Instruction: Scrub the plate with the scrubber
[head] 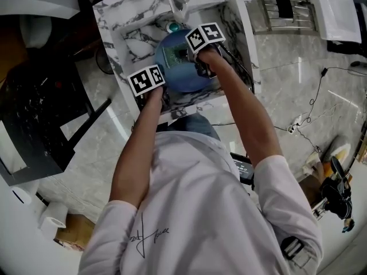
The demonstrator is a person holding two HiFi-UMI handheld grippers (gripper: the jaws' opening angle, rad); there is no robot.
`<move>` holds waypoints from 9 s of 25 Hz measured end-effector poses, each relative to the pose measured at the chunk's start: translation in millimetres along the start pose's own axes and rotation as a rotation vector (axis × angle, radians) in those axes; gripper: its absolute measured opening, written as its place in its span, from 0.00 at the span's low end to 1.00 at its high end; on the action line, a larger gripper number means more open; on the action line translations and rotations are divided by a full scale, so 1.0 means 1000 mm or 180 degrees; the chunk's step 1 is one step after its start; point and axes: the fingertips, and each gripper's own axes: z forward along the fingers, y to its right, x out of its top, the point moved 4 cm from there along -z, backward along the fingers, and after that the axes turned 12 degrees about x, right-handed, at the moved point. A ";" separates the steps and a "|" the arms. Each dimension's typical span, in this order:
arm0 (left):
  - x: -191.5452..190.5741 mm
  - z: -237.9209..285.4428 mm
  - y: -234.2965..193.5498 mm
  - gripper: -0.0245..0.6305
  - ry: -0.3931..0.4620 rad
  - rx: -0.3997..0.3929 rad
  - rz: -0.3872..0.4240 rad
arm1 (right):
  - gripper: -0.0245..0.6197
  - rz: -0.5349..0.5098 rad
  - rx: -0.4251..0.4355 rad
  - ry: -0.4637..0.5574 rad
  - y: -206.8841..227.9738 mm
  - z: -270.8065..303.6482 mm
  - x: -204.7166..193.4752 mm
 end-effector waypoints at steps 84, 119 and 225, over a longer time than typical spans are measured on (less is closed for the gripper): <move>0.004 -0.002 0.004 0.16 0.0047 -0.0078 0.0001 | 0.14 -0.0417 -0.2172 -0.0094 0.043 -0.116 -0.010; 0.006 -0.001 0.005 0.16 0.0099 -0.0144 -0.0044 | 0.14 -0.0339 -0.0595 -0.0136 -0.038 -0.012 -0.047; 0.009 -0.014 0.008 0.16 0.0114 -0.0188 -0.0077 | 0.14 -0.0610 -0.1835 -0.0433 0.040 -0.111 -0.047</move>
